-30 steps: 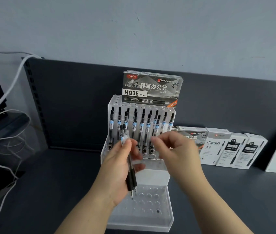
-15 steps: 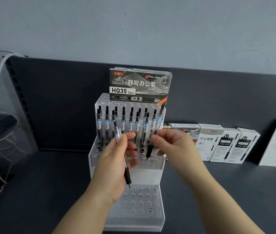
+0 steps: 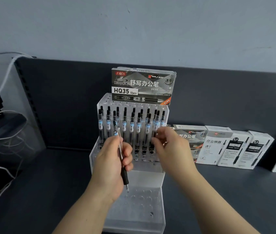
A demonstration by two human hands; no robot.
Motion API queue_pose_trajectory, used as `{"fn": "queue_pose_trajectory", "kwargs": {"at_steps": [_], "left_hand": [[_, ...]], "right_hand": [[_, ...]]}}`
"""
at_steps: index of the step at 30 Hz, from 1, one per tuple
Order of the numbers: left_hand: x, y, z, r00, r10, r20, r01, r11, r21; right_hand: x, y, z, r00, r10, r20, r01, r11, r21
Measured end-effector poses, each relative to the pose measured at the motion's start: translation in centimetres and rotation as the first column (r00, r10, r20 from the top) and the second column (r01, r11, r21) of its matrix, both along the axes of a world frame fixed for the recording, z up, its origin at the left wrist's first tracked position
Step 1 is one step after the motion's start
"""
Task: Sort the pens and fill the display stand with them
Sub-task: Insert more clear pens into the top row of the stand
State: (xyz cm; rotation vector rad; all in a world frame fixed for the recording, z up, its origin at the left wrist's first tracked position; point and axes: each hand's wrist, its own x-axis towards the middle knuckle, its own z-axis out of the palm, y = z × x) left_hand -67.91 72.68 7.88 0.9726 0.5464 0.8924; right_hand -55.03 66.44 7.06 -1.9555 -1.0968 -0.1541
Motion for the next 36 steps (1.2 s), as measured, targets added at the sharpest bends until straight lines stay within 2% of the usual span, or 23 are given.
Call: {"fn": "queue_pose_trajectory", "kwargs": {"at_steps": [8,14,20,25,28,33,35,36], "left_hand": [[0.4,0.1,0.2,0.995,0.094,0.022,-0.095,0.992,0.083],[0.9,-0.5,0.4,0.988,0.149,0.029,-0.152,0.981,0.121],[1.3,-0.9,1.0,0.985,0.159,0.065,-0.167,0.973,0.156],[2.4,-3.4,0.8,0.992,0.122,0.039,-0.127,0.977,0.17],[2.8,-4.6,0.6,0.99,0.127,0.061,-0.135,0.979,0.154],[3.4,-5.8,0.4,0.984,0.16,0.074,-0.172,0.962,0.212],[3.2,-5.8,0.3,0.984,0.169,0.048,-0.176,0.94,0.294],[2.9,-5.4,0.1,0.977,0.211,-0.012,-0.19,0.9,0.392]], "right_hand": [[0.4,0.0,-0.2,0.999,0.042,0.017,-0.041,0.996,-0.082],[0.9,-0.1,-0.1,0.997,0.066,-0.05,-0.069,0.996,-0.053],[0.1,-2.0,0.1,0.97,0.187,-0.153,-0.161,0.973,0.167],[-1.7,-3.9,1.2,0.836,0.457,-0.304,-0.4,0.886,0.233],[-1.5,-4.4,0.7,0.819,0.472,-0.326,-0.414,0.88,0.232],[-0.6,-4.7,0.5,0.794,0.509,-0.331,-0.453,0.86,0.236],[0.2,-4.7,0.9,0.8,0.5,-0.332,-0.423,0.862,0.279],[0.8,-4.6,1.1,0.816,0.477,-0.327,-0.385,0.87,0.309]]}}
